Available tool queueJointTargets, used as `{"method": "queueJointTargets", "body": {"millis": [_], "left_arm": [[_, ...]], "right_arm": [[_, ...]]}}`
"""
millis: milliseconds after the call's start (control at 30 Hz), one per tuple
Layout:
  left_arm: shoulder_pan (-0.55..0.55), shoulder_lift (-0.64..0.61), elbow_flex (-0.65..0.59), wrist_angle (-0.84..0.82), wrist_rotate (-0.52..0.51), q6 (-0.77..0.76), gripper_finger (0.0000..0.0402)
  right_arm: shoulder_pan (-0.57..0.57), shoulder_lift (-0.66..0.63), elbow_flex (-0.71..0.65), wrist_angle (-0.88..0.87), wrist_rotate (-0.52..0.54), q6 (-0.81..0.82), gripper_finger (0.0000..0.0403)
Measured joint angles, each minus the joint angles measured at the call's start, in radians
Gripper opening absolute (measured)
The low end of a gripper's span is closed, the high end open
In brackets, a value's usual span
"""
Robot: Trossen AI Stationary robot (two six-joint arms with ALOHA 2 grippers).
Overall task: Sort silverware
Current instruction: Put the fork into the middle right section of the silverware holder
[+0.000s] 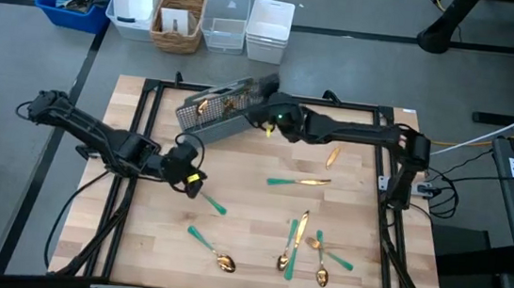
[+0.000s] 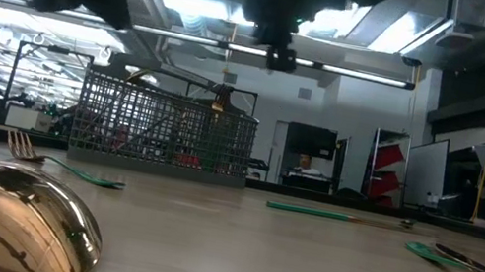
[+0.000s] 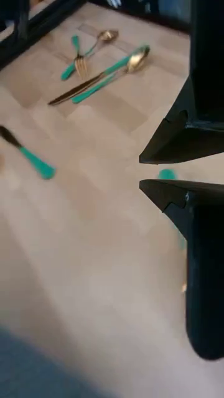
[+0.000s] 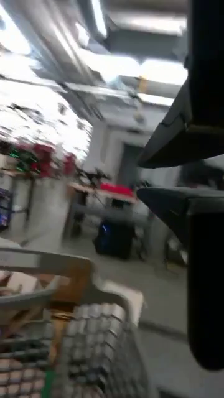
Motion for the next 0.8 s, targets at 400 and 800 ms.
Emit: {"method": "queueJointTargets", "body": {"millis": [400, 800], "left_arm": [[-0.052, 0.179, 0.0, 0.008, 0.071, -0.462, 0.0043], [-0.018, 0.347, 0.0, -0.003, 0.264, -0.879, 0.0043]], "right_arm": [[-0.056, -0.163, 0.0, -0.744, -0.177, 0.637, 0.0062], [-0.1, -0.164, -0.001, -0.852, -0.522, 0.737, 0.0062]]}}
